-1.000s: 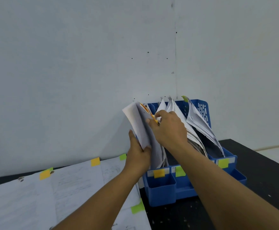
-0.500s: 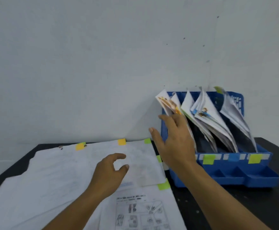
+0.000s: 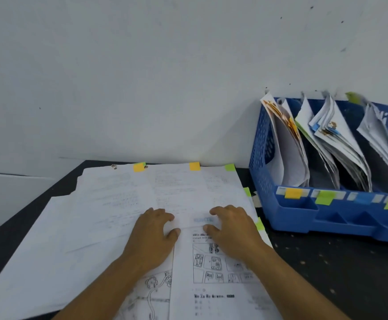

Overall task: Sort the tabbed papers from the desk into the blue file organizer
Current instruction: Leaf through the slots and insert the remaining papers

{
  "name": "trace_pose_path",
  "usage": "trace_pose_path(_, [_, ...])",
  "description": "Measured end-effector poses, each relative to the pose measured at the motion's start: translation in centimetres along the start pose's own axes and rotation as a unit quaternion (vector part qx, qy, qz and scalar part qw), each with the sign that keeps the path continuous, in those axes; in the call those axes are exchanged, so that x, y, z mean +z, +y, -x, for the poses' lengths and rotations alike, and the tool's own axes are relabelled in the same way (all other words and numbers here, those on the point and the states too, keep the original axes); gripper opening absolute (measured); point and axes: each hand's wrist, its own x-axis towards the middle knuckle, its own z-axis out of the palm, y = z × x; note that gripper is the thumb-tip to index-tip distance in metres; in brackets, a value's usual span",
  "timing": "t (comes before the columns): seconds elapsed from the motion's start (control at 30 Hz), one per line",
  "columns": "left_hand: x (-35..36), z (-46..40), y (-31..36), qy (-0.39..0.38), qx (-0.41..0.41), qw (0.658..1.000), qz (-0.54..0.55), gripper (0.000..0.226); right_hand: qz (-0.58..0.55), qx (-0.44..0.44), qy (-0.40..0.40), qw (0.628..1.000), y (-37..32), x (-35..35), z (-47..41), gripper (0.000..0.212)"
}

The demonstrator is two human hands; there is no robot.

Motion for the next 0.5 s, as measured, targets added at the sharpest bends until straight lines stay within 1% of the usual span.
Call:
trace_pose_path(0.17, [0.2,0.3,0.0,-0.001,0.034,0.999,-0.006,0.049,0.013,-0.009,0.028,0.999,0.4,1.0,0.5,0.046])
trace_pose_path(0.27, [0.1,0.9,0.7,-0.012,0.084,0.996,0.012,0.051,0.006,-0.012,0.036,0.999,0.6,1.1,0.5,0.044])
trace_pose_path(0.33, [0.1,1.5,1.4,-0.027,0.125,0.991,0.041,0.049,-0.006,-0.011,0.045,0.999,0.6,1.2,0.5,0.041])
trace_pose_path(0.5, [0.1,2.9,3.3,-0.084,0.19,0.972,0.107,0.045,-0.04,0.003,0.059,0.997,0.6,1.3,0.3,0.036])
